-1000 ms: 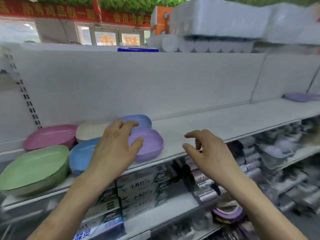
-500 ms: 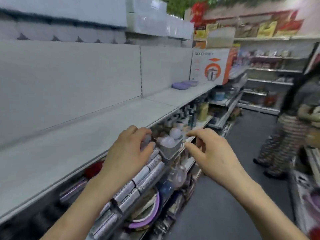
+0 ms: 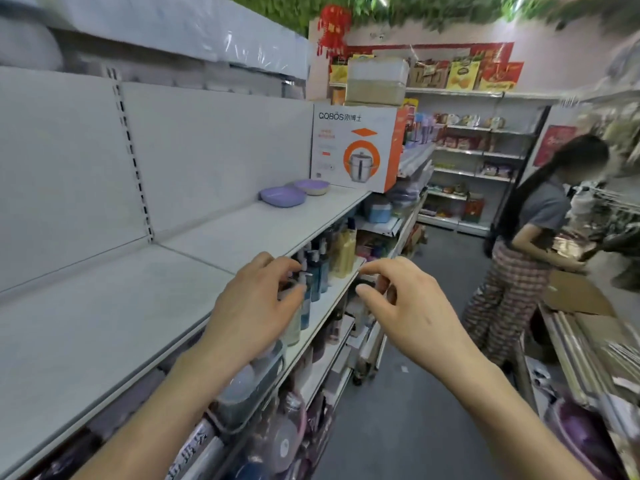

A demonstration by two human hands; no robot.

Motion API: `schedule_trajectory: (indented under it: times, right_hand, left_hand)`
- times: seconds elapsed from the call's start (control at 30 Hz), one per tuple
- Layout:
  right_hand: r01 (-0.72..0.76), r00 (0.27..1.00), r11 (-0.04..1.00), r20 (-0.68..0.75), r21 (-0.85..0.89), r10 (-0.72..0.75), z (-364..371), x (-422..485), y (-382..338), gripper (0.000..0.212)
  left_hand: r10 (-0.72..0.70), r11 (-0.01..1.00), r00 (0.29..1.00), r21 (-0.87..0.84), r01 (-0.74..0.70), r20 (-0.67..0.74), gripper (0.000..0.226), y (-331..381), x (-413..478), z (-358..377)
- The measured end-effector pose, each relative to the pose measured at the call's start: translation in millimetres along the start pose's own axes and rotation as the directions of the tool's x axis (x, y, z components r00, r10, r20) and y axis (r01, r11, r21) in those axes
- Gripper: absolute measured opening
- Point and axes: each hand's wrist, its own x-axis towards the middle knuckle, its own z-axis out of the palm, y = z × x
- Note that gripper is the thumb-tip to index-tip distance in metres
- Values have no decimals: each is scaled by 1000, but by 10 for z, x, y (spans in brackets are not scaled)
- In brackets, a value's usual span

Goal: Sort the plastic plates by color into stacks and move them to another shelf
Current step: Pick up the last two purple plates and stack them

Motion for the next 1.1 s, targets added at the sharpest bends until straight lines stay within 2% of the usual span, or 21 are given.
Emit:
schedule_trajectory:
  times: [0.23,0.33,0.53,0.73,0.87,0.97,1.1]
  right_hand:
    - [-45,999,998,26,36,44,162,864,1222,26]
    - [12,999,999,33,47,-14,241,1329,1753,23]
    - [127,985,985,103,112,-139,272,2351,2601,19]
    - [218,956,952,148,215,-252,569,3222,3052,20]
    - [255,940,942,173,221,-295,926,3835,3249,16]
    - [254,938,932,168,259,-303,1163,4259,3326,15]
    - [289,906,922,238,256,-350,1416,4867,3309,16]
  left_hand:
    - [8,999,999,39,-10,54,42,177,1166,893]
    - [-40,997,999,74,38,25,32,215,1634,1263]
    - [-173,973,982,144,182,-72,30,326,2410,1699]
    - [-294,924,937,193,329,-190,25,99,2923,1879]
    - [-344,874,896,253,416,-282,27,-151,3267,1948]
    - [-385,842,874,274,464,-297,28,-344,3539,1953]
    - [-458,792,845,305,529,-277,29,-606,3853,1878]
